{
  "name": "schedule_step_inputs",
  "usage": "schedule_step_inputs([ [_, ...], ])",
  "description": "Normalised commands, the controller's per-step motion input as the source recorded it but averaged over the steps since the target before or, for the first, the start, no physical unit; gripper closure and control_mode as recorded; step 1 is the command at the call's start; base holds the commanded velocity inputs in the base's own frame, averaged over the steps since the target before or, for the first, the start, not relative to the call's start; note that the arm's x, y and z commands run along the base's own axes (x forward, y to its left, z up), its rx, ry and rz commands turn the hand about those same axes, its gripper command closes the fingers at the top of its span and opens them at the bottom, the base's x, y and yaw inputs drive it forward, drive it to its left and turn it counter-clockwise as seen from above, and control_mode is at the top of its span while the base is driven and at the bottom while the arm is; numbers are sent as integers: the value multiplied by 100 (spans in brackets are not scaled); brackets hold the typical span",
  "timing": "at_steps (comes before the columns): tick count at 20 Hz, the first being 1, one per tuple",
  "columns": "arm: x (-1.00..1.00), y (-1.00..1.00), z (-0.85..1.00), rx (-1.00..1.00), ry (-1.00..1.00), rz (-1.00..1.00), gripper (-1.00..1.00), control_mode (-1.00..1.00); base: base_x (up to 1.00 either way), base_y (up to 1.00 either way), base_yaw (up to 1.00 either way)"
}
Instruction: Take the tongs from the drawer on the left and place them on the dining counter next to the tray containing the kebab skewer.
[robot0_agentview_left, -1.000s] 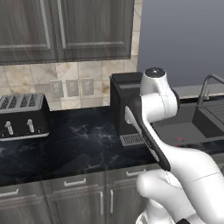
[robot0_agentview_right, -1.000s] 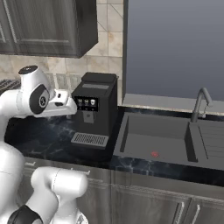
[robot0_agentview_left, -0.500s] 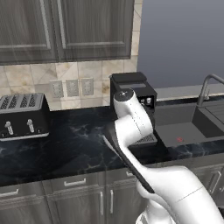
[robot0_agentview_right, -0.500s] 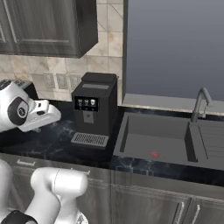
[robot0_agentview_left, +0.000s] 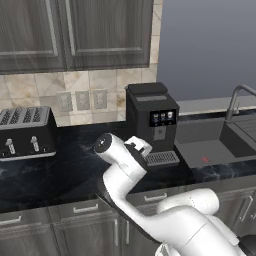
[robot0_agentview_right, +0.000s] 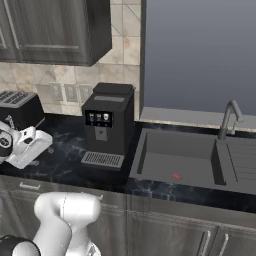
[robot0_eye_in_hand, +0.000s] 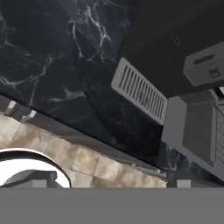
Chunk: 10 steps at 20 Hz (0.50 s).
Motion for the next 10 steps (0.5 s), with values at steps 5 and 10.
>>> schedule_step_inputs([
  [5, 0, 49, -48, -33, 1, 8, -100, -100, 0, 0, 0],
  [10, 0, 43, -29, -27, 6, 9, -100, -100, 0, 0, 0],
])
